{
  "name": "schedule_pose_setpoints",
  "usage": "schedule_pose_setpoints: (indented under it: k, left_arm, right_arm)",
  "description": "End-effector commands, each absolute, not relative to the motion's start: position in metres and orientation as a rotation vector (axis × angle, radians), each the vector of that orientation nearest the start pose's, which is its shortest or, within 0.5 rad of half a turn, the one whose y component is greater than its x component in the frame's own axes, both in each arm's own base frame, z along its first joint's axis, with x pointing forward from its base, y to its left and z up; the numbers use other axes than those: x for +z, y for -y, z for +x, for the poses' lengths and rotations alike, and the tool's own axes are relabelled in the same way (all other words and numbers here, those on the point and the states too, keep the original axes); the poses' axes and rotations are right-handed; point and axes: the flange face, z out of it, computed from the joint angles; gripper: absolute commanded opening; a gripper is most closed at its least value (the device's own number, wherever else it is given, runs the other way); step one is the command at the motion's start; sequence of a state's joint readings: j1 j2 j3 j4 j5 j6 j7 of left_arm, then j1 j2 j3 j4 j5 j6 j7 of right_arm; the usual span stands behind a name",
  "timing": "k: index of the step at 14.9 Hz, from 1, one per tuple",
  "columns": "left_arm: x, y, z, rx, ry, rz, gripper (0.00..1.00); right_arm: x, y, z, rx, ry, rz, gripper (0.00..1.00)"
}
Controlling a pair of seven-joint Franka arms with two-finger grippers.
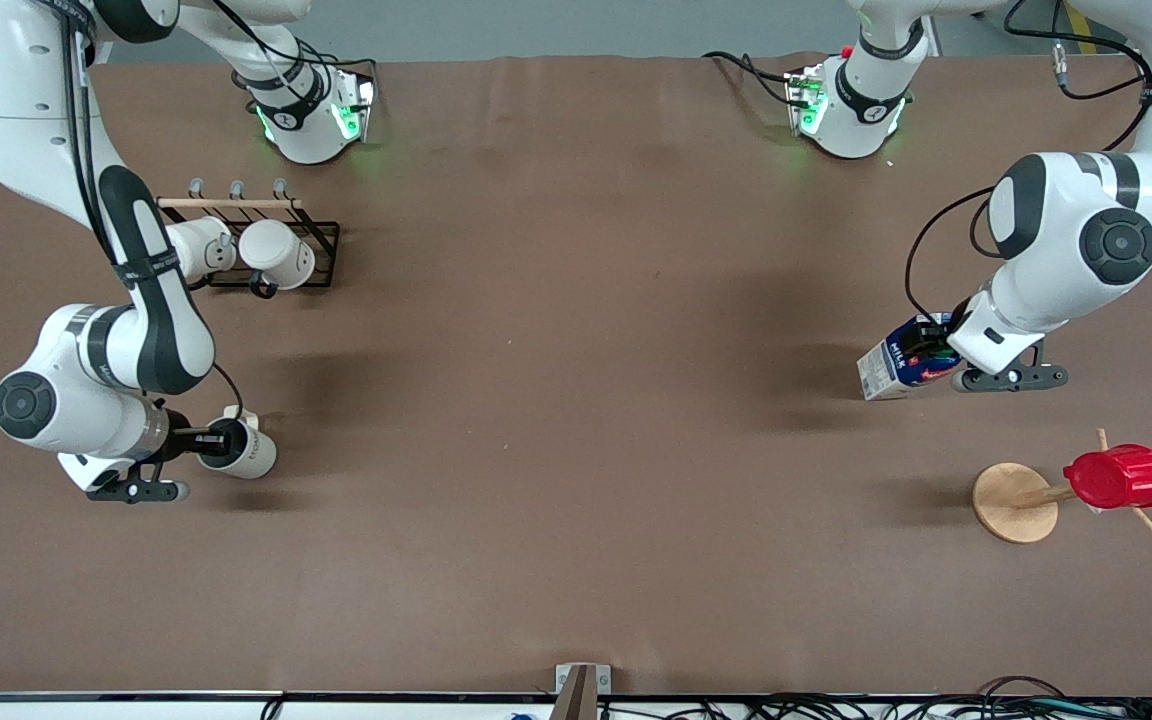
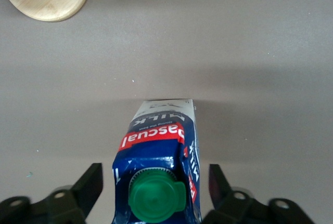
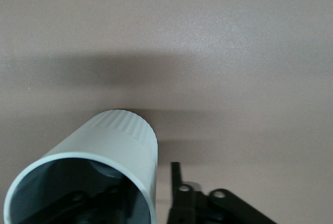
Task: Place cup and milk on table
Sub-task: 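Grasp the grey mug rim with the right gripper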
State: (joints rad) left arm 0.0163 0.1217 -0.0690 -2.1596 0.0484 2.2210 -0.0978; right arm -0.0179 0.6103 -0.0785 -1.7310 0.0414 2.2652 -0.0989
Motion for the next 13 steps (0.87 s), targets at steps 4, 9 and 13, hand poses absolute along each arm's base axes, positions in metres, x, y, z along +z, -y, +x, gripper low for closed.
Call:
schedule_pose_setpoints:
  k: [4, 9, 13]
  left_arm:
    - [0.350, 0.024, 0.554, 0.010, 0.052, -3.112, 0.13]
    - [0.367, 0.026, 0.559, -0.007, 0.033, -3.111, 0.05]
    - [0.405, 0.034, 0.577, -0.079, -0.010, -3.106, 0.03]
  right_arm:
    - [0.264, 0.052, 0.662, 0.169, -0.012, -3.086, 0.00]
    - [0.341, -0.023, 0.662, 0.217, -0.013, -3.068, 0.00]
    - [0.357, -0.123, 0.644, 0.273, -0.126, -3.036, 0.00]
